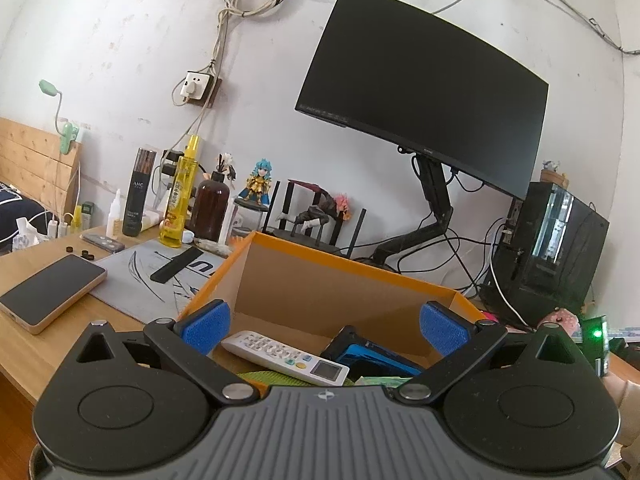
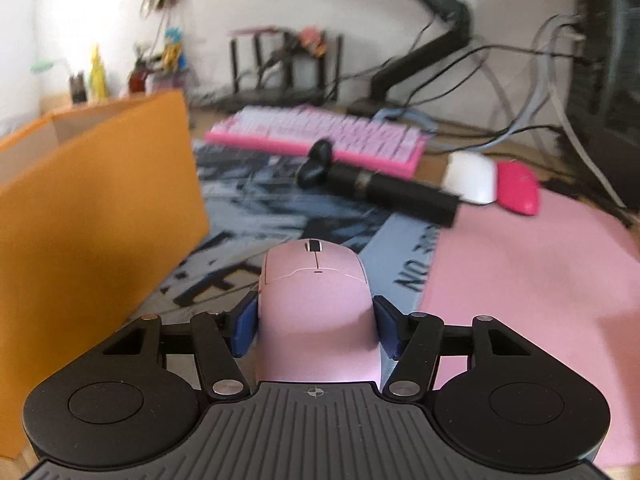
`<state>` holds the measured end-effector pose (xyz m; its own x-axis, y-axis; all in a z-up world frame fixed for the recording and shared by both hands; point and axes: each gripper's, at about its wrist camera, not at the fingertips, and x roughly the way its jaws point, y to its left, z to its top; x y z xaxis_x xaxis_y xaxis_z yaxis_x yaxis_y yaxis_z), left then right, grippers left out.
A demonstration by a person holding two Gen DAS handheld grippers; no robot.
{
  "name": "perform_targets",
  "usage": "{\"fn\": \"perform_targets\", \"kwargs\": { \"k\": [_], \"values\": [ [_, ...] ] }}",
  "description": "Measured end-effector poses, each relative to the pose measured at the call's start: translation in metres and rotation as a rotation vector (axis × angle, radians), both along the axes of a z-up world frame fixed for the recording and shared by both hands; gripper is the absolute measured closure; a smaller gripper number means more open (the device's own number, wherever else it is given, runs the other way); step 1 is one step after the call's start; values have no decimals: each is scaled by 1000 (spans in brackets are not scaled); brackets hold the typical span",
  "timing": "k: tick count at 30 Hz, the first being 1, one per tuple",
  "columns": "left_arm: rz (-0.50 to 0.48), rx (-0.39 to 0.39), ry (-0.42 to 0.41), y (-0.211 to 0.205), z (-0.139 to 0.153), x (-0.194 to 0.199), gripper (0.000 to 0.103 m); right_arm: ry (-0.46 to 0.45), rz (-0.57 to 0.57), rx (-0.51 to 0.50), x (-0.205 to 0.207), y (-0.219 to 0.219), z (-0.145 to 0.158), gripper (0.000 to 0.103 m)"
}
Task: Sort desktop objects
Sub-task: 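Lift and carry the pink mouse with the right gripper into the box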
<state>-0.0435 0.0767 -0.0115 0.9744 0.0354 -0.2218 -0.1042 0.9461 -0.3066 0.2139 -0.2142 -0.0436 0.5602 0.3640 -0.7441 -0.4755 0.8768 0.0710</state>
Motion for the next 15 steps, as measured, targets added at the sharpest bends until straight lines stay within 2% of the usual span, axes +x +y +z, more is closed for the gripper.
{"fn": "perform_targets", "kwargs": {
  "k": [15],
  "values": [
    [29, 13, -12, 10, 6, -7, 0, -59, 248, 73, -47, 62, 86, 41]
  ]
}}
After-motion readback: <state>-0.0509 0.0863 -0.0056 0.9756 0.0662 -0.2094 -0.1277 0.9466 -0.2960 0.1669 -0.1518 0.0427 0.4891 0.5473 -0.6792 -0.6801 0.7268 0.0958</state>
